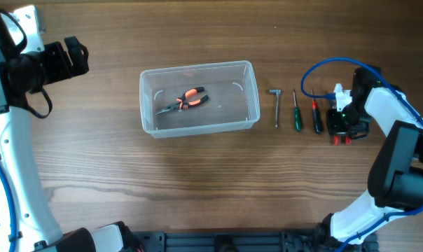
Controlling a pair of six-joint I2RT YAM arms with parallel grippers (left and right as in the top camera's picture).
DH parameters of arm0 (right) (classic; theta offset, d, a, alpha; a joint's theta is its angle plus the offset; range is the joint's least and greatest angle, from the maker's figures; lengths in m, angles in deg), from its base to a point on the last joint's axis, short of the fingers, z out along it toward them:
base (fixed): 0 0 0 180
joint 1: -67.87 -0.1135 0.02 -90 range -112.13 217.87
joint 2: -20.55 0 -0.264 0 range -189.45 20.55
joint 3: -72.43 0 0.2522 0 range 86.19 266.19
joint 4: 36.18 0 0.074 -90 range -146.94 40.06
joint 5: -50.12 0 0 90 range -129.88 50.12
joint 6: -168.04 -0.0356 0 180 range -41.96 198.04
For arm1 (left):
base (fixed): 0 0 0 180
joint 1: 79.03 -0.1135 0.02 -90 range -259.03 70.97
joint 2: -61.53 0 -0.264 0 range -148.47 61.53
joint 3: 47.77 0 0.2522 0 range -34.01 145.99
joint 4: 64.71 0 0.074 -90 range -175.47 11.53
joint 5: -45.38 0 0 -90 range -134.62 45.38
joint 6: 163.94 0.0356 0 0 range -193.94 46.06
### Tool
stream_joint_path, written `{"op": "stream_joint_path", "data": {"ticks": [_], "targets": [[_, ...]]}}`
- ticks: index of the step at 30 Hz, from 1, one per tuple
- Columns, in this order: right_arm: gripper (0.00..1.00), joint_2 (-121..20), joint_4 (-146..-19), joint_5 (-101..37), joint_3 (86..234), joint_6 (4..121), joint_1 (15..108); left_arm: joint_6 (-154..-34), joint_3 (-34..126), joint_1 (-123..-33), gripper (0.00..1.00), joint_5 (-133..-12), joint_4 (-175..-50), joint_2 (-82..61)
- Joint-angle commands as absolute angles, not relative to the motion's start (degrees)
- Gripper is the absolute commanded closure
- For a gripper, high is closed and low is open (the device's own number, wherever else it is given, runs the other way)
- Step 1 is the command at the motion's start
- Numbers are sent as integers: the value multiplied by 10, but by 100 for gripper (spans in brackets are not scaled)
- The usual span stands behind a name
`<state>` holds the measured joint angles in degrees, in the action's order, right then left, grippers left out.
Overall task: Pack container
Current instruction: 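Grasp the red pruning shears with the right gripper, then move the shears left and place them in the container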
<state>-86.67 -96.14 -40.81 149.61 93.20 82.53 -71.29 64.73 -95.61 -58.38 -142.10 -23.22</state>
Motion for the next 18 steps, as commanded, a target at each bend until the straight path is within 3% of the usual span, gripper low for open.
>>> {"op": "stream_joint_path", "data": {"ticks": [1, 8, 18], "targets": [[96, -898, -953, -386, 1491, 908, 822, -714, 650, -959, 0, -584, -1421, -235], [96, -879, -972, -293, 1532, 867, 822, -714, 650, -959, 0, -584, -1421, -235], [96, -766, -1070, -217, 1755, 803, 802, -714, 650, -959, 0, -584, -1421, -235]]}}
